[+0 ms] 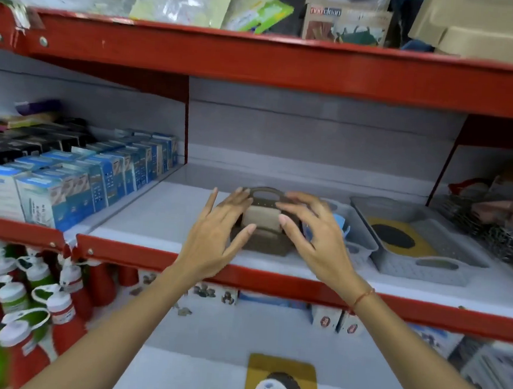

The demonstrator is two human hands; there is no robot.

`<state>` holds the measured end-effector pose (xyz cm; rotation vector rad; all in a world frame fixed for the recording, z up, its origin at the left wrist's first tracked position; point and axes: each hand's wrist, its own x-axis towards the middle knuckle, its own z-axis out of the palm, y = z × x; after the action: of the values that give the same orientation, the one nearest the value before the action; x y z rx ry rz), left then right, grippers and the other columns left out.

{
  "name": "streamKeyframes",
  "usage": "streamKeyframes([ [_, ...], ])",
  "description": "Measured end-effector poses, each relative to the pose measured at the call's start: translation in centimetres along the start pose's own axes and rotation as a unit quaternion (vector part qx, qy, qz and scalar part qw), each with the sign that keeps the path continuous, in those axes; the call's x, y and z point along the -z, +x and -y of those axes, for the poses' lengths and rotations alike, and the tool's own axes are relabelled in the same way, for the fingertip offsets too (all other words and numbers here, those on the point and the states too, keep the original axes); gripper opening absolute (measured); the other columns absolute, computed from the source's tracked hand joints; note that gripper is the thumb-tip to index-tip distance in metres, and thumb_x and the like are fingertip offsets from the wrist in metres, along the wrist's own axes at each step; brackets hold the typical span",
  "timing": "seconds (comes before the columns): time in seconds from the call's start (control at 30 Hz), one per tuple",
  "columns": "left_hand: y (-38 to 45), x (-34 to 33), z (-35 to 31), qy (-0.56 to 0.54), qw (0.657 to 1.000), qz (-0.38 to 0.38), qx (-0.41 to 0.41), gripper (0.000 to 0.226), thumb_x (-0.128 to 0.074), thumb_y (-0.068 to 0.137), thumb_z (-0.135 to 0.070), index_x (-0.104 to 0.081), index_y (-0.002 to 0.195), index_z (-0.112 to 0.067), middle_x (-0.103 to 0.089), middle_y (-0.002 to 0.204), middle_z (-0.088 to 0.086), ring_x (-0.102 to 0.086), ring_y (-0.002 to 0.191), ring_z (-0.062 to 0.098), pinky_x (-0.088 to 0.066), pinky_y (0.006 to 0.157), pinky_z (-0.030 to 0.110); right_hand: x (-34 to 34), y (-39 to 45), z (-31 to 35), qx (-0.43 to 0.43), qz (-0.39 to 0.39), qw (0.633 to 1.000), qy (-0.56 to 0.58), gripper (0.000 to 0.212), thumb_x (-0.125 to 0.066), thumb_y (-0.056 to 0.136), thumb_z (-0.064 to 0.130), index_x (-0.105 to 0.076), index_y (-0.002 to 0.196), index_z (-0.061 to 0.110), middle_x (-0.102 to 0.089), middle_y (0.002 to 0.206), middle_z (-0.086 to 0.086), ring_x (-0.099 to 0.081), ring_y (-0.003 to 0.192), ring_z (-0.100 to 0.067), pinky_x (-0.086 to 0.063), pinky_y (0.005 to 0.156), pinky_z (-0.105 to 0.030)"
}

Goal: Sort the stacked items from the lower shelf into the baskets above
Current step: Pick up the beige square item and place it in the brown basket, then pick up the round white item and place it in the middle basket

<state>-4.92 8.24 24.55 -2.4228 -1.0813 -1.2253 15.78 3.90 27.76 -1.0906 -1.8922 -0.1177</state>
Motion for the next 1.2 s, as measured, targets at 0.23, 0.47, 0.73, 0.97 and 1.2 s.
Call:
streamKeyframes([
  [0.23, -6.7, -1.7, -5.4, -0.068, 0.991, -0.063, -0.095, 0.04, -0.04, 0.096, -0.019, -0.059, 0.124, 0.002, -0.054, 0.137, 0.015, -0.045, 0.133, 0.025, -0.024, 0.116, 0.045, -0.4, -8.8, 0.5, 0.016, -0.063, 0.998, -0.02, 0.023, -0.055, 0.094, 0.02, -0.069, 0.108, 0.01, -0.063, 0.11, -0.007, -0.055, 0.106, -0.017, -0.035, 0.097, -0.019],
  [0.47, -16.1, -7.3, -6.3, -0.064, 0.989, 0.091, -0.094, 0.038, -0.04, 0.097, -0.023, -0.063, 0.117, -0.002, -0.063, 0.124, 0.012, -0.052, 0.122, 0.022, -0.028, 0.115, 0.043, -3.8, -18.0, -2.9, -0.01, -0.01, 0.996, -0.084, 0.018, -0.058, 0.092, 0.015, -0.068, 0.102, 0.005, -0.066, 0.1, -0.01, -0.058, 0.099, -0.021, -0.036, 0.093, -0.017],
  [0.73, -23.4, -13.0, -4.4, 0.043, 0.912, 0.406, 0.042, 0.067, -0.011, 0.1, -0.049, -0.056, 0.131, -0.009, -0.06, 0.134, 0.006, -0.053, 0.127, 0.018, -0.005, 0.114, 0.036, -8.0, -26.7, -8.5, -0.195, 0.235, 0.949, -0.078, 0.046, -0.048, 0.089, 0.047, -0.059, 0.121, 0.016, -0.06, 0.117, -0.001, -0.044, 0.114, -0.009, -0.047, 0.093, -0.026],
  [0.97, -26.0, -16.8, -3.1, 0.064, 0.883, 0.465, 0.007, 0.075, -0.005, 0.1, -0.048, -0.064, 0.123, -0.008, -0.064, 0.127, 0.006, -0.059, 0.12, 0.017, -0.004, 0.113, 0.038, -10.7, -29.7, -10.5, -0.28, 0.38, 0.881, -0.037, 0.078, -0.067, 0.08, 0.046, -0.034, 0.143, 0.016, -0.037, 0.147, 0.0, -0.031, 0.138, -0.015, -0.028, 0.112, -0.023],
  [1.2, -27.4, -18.2, -2.9, 0.049, 0.876, 0.48, 0.021, 0.071, -0.008, 0.1, -0.047, -0.06, 0.128, -0.008, -0.06, 0.133, 0.007, -0.054, 0.126, 0.018, -0.006, 0.112, 0.041, -13.0, -30.2, -10.6, -0.27, 0.368, 0.889, -0.008, 0.085, -0.067, 0.077, 0.052, -0.031, 0.146, 0.017, -0.034, 0.15, 0.0, -0.027, 0.14, -0.016, -0.024, 0.118, -0.027],
])
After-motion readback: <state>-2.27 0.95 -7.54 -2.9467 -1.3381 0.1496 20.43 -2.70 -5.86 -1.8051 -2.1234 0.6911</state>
